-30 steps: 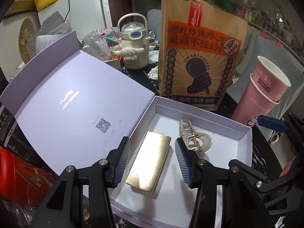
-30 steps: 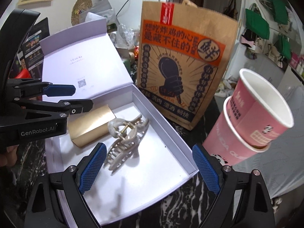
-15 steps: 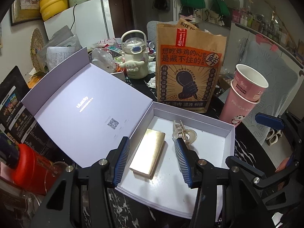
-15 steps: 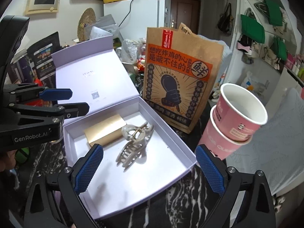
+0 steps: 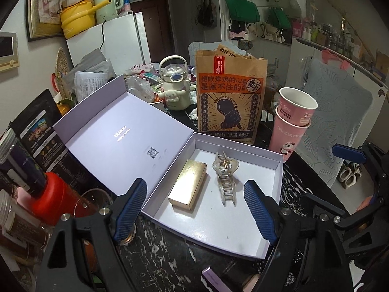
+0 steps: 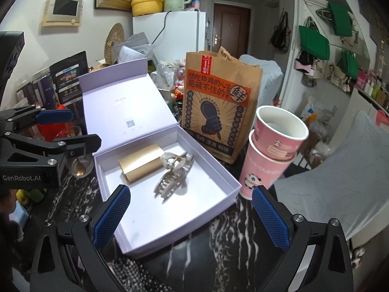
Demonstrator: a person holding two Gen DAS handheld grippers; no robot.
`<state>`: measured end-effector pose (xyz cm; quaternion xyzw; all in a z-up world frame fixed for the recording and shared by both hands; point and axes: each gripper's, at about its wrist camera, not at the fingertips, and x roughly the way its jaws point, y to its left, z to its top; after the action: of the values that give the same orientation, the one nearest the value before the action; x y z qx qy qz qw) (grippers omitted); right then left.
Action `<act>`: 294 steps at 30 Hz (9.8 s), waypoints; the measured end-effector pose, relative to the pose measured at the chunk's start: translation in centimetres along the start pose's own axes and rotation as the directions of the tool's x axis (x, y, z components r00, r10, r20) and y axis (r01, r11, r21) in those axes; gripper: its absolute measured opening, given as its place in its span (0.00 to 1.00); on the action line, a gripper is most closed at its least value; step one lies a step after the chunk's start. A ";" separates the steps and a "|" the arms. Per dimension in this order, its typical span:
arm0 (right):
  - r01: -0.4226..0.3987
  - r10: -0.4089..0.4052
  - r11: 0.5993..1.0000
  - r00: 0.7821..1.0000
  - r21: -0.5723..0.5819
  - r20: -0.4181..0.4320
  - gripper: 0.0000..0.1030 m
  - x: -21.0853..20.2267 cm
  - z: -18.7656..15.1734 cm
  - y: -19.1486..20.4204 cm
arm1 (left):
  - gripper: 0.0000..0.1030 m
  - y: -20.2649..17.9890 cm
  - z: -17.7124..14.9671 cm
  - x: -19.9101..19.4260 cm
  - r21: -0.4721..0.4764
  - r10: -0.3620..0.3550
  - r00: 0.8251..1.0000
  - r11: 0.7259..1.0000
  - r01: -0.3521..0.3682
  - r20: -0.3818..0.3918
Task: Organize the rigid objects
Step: 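Lower the gold case into the box with the left gripper while the right releases the claw clip, then withdraw both grippers from the box toward the remaining items on the table, then grasp the gold bear-charm clip with the left gripper while the right gripper grasps the gingham scrunchie, then carry the bear-charm clip with the left gripper while the right carries the gingham scrunchie toward the lavender box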
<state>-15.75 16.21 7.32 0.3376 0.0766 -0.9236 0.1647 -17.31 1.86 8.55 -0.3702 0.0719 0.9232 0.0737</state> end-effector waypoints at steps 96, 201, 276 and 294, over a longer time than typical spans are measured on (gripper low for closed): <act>-0.096 0.155 0.962 0.962 0.256 -0.223 0.97 -1.6 -20.0 2.6 | 0.52 -6.2 -23.6 -1.3 0.006 -0.262 0.944 0.963 0.268 -0.202; -0.222 0.248 0.955 0.961 0.197 -0.118 0.24 -4.3 -20.2 5.6 | 0.53 -2.0 -22.7 -4.4 -0.109 -0.140 0.983 0.986 0.126 -0.123; -0.304 0.304 0.952 0.952 0.034 -0.015 0.24 1.4 -4.3 3.3 | 0.53 0.0 -4.9 2.0 -0.023 -0.213 0.977 0.977 0.213 0.028; -0.272 0.271 0.962 0.962 -0.004 -0.030 0.24 6.1 -0.3 1.6 | 0.53 1.3 -0.3 6.5 0.038 -0.144 0.989 0.989 0.144 0.016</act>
<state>-19.41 13.21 3.11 0.3578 0.0359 -0.8869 0.2900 -22.04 1.08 3.95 -0.3642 0.0612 0.9175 0.1476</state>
